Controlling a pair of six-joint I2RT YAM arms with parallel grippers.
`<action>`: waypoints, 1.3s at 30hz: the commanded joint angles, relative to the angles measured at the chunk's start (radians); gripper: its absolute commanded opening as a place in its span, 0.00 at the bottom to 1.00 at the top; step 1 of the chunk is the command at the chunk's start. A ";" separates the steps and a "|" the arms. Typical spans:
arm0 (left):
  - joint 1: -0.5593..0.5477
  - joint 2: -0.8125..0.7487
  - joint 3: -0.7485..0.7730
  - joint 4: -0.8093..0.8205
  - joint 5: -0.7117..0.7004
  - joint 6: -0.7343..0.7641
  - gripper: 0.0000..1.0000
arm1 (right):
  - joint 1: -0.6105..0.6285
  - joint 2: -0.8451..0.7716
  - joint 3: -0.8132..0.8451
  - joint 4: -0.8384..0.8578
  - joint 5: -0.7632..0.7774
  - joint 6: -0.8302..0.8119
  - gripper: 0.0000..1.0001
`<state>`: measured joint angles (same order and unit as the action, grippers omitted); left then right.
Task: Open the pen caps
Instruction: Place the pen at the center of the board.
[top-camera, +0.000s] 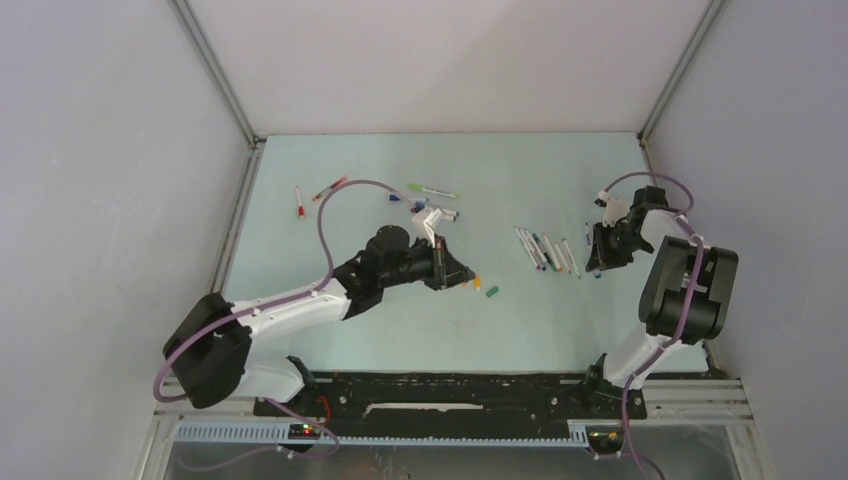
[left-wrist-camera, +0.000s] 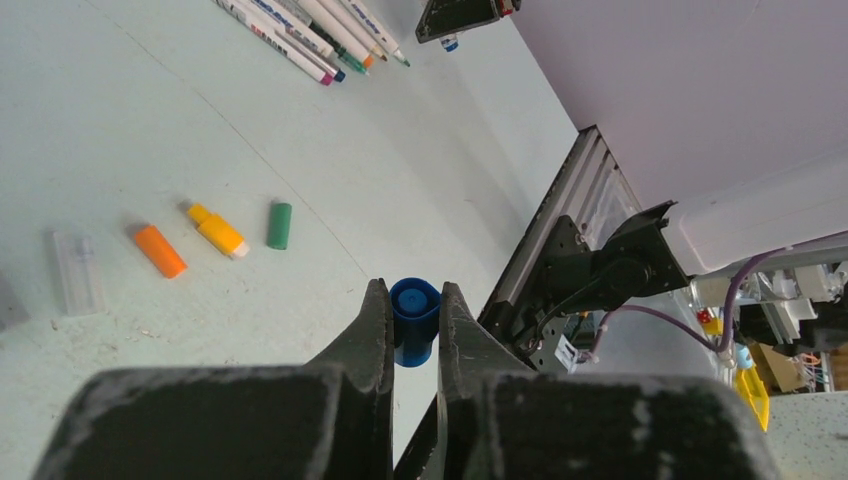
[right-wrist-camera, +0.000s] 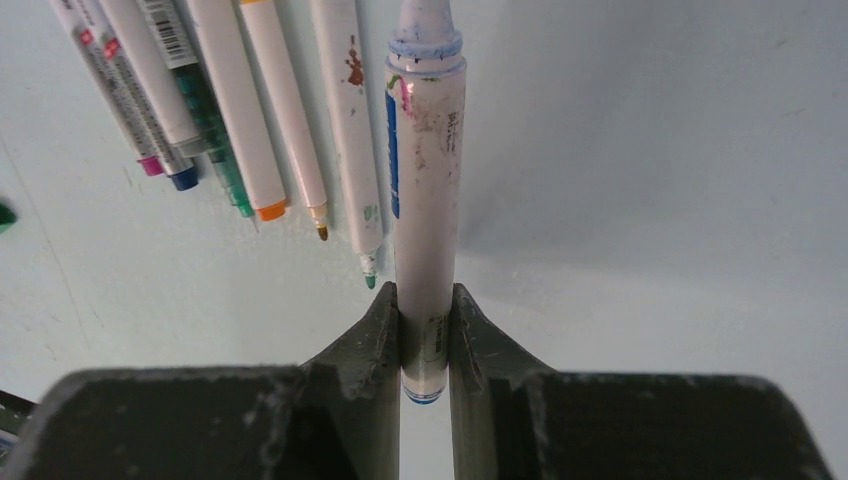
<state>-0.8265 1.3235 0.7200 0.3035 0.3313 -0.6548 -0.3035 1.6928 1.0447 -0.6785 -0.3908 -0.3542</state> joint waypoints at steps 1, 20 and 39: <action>-0.026 0.021 0.040 0.023 -0.026 0.027 0.00 | -0.006 0.040 0.040 0.002 0.017 0.003 0.11; -0.134 0.155 0.177 -0.147 -0.104 0.112 0.00 | -0.006 0.066 0.049 -0.010 0.020 -0.008 0.27; -0.247 0.320 0.394 -0.427 -0.315 0.220 0.01 | -0.011 -0.007 0.054 -0.040 -0.024 -0.041 0.34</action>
<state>-1.0542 1.6051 1.0145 -0.0475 0.0978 -0.4835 -0.3061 1.7496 1.0603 -0.7021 -0.3862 -0.3649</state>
